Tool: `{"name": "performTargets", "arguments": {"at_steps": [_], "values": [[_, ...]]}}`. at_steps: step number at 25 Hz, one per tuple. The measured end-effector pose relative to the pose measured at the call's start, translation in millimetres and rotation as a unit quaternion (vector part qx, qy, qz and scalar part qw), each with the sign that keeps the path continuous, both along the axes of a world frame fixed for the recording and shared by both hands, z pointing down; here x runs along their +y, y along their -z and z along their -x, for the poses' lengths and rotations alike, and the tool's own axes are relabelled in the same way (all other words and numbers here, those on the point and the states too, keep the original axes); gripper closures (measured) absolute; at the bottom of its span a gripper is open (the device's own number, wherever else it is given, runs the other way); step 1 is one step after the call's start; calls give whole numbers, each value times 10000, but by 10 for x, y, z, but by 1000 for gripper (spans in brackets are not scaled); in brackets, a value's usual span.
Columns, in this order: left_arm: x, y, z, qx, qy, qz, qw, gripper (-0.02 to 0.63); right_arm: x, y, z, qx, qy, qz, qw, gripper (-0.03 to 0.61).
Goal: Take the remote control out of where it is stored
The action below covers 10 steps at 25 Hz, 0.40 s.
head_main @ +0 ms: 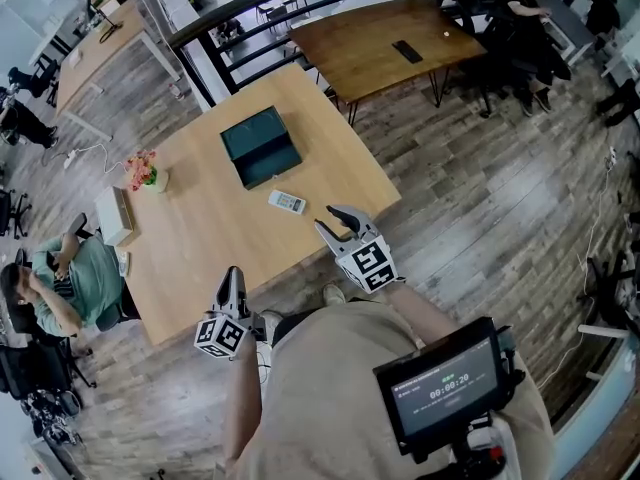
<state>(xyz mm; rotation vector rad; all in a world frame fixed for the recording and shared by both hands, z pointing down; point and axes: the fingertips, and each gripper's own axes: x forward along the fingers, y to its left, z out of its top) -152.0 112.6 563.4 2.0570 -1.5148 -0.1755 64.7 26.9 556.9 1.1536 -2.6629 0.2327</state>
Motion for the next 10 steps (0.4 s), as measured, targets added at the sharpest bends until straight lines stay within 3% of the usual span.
{"name": "performTargets", "arguments": {"at_steps": [10], "values": [[-19,19,53,207,-122,-66,9997,606,76,48,280,35,174,2,9998,426]]}}
